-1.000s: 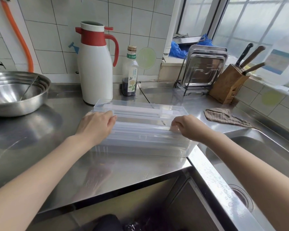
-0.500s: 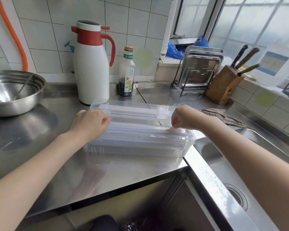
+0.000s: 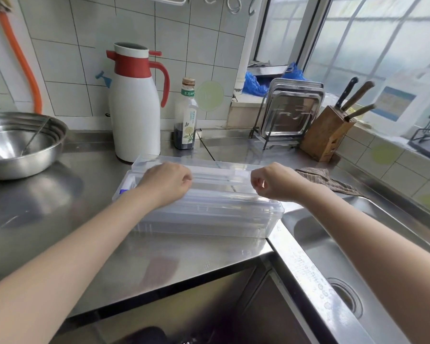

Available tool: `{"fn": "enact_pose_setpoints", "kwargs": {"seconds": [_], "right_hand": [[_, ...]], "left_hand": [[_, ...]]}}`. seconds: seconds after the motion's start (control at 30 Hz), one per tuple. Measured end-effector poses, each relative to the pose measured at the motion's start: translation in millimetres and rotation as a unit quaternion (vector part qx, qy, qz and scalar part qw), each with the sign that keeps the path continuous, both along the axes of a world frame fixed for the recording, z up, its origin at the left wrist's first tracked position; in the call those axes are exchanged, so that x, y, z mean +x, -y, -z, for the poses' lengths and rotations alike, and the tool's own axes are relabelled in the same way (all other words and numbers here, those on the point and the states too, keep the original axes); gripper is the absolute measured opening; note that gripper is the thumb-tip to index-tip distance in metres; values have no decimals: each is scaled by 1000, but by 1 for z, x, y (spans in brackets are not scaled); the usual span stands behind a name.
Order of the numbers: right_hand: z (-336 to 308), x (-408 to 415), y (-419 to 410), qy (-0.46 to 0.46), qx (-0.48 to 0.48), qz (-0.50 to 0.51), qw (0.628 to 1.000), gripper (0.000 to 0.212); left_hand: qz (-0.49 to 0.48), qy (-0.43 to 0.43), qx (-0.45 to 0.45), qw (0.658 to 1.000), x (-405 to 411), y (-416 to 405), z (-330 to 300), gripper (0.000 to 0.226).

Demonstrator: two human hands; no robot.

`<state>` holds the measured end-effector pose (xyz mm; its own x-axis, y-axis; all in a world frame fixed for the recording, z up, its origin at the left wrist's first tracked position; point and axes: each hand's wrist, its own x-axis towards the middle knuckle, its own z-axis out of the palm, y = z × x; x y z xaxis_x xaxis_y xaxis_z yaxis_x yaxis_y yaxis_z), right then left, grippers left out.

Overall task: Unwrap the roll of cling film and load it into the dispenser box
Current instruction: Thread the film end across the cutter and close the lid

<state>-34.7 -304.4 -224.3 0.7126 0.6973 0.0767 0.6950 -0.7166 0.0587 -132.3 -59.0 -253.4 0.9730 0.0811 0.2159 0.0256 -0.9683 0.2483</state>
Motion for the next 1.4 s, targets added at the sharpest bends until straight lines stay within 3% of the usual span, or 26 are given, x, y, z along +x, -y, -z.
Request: {"fn": "enact_pose_setpoints", "kwargs": {"seconds": [0.13,0.27,0.73,1.03,1.3,1.4], "right_hand": [[-2,-4,4,-6,25,-1,1000,10],[-6,-5,7,-13,38,-13,999,12],[-11,-2,15,-18,37,-24,999,12],[-13,-3,17,-18,29,-19,999,9],[-15,-3,18,-21,31,-13,999,9],[-16,-2,18,-25,31,-8,999,8]], "left_hand": [[133,-51,-166,976,26,56,-11,37],[179,-99,-191,960,46,85,-15,36],[128,-154,-136,970,35,9,-7,10],[137,-139,-15,981,23,-34,-4,9],[138,-109,-66,982,16,-41,-2,23],[141,-125,-69,980,16,-43,-2,17]]}}
